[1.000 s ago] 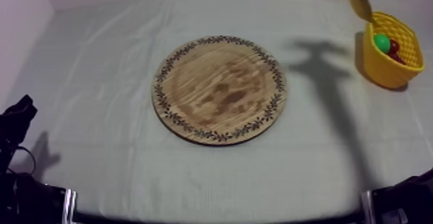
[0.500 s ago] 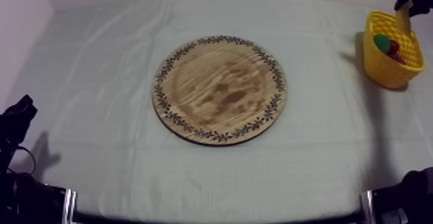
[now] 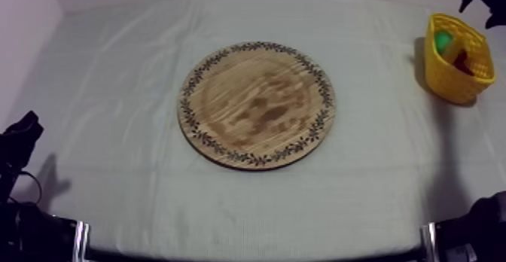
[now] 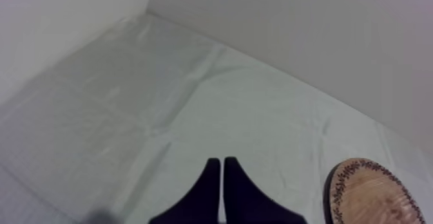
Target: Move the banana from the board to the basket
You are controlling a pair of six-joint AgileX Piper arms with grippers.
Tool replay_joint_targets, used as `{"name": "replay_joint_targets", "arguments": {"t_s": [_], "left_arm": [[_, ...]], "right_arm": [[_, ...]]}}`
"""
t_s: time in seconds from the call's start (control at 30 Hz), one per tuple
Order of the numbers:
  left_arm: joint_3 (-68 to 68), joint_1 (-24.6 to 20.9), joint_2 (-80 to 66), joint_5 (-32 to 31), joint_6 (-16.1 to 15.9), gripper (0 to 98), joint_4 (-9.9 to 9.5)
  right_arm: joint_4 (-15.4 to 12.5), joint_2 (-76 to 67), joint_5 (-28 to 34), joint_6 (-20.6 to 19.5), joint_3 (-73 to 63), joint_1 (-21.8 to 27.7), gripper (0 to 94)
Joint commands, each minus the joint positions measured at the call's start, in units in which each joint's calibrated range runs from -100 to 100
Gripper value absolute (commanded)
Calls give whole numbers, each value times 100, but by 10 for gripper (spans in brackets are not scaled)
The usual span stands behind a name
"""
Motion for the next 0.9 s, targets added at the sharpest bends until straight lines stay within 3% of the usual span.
{"name": "replay_joint_targets", "arguments": {"t_s": [0.0, 0.43, 0.7, 0.87], "left_arm": [[0, -1, 4, 0, 1, 1, -2], [0, -1, 4, 0, 1, 1, -2], [0, -1, 4, 0, 1, 1, -2], [0, -1, 4, 0, 1, 1, -2]], "right_arm": [[-60, -85, 72, 47, -37, 21, 624], [-326, -1805, 306, 430, 484, -187, 564], [-443, -3284, 467, 619, 1188, -477, 391], [-408, -4265, 245, 621, 1878, -698, 238]]}}
